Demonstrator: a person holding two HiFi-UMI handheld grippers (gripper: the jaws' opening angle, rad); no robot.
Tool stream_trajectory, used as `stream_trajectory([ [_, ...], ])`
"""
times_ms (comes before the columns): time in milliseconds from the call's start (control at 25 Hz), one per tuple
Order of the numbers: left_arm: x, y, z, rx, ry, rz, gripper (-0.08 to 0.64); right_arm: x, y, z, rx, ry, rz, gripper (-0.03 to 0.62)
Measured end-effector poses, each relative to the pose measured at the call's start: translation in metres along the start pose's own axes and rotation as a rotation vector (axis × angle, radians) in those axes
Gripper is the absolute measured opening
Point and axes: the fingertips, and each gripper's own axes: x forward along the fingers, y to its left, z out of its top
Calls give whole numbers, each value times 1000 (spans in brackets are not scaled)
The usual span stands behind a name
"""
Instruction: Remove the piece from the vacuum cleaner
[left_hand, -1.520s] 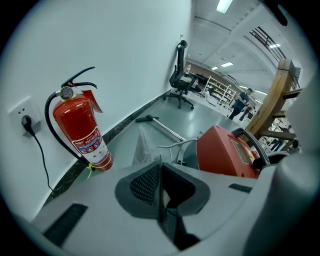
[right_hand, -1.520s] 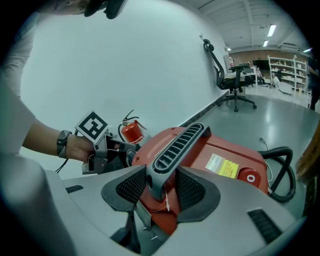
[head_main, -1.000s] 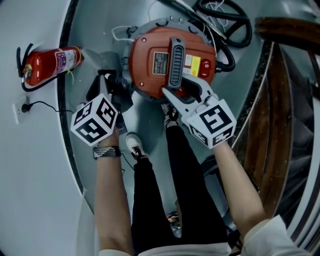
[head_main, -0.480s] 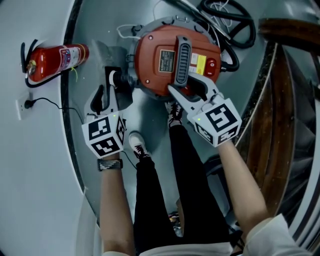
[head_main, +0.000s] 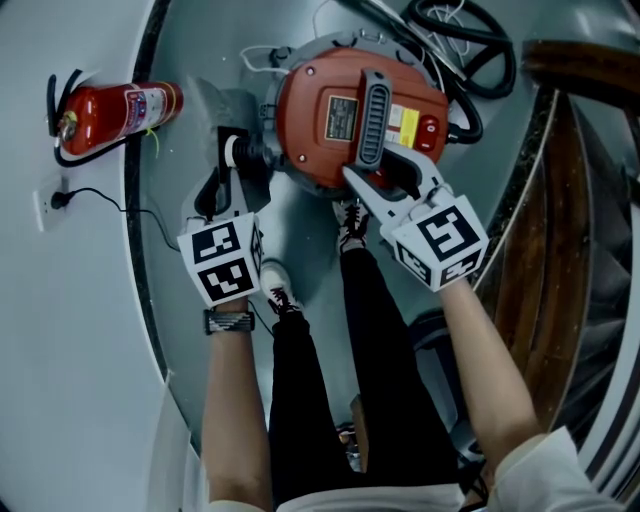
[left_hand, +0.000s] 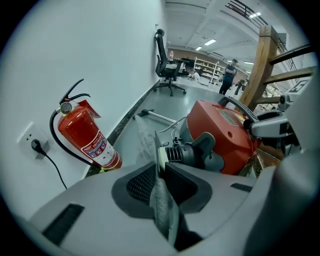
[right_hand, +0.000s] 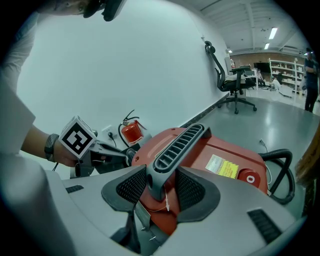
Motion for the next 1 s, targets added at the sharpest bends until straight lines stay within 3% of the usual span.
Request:
stream_trajectory([
  [520,1,6,0,157,-10,0,49,0,0,0,-2,8,11,195],
  [1000,3,13,1,164,-12,3,49,0,0,0,-8,3,7,194],
])
